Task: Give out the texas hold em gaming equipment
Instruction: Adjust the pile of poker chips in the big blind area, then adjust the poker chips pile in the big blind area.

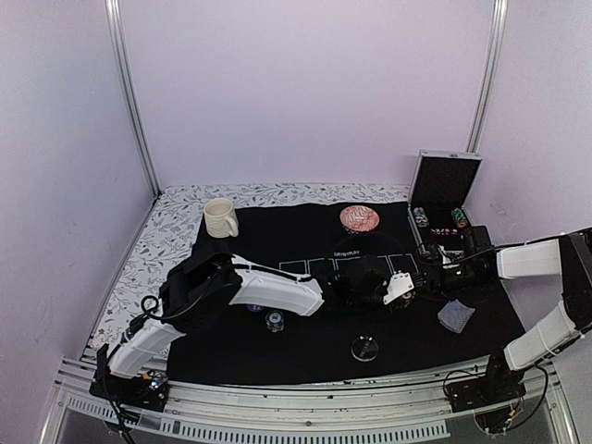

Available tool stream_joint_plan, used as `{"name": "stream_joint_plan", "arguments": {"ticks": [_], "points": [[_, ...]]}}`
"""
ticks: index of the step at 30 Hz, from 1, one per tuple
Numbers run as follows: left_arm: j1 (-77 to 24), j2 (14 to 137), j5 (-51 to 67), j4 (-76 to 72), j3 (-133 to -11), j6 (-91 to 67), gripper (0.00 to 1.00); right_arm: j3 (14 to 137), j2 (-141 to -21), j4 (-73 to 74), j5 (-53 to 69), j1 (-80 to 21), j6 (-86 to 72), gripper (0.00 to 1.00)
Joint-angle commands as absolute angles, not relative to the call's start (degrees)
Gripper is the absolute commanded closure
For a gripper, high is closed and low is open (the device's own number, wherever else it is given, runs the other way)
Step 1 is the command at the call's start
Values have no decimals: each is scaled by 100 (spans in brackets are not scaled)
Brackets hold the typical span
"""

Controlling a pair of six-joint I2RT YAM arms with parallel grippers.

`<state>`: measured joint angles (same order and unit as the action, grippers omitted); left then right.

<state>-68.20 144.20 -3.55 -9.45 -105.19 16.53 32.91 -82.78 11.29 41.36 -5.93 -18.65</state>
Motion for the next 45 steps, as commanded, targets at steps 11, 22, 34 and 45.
{"name": "stream_joint_plan", "arguments": {"ticks": [11,22,34,45], "points": [[-6867,14540,-512,-923,-10734,1669,65,3255,-8183,1168,4153,-742,-1904,64],[-6865,14453,-481,-931,-10569,1679,61,3761,-7867,2007,3424,-800,-1612,55],[-6864,13849,-327,-1092,-9956,1726,38,4219,-7682,2673,2820,-791,-1313,18],[-6864,12112,60,-1203,-8598,1730,14,4892,-7827,3403,2078,-922,-1039,1]]}}
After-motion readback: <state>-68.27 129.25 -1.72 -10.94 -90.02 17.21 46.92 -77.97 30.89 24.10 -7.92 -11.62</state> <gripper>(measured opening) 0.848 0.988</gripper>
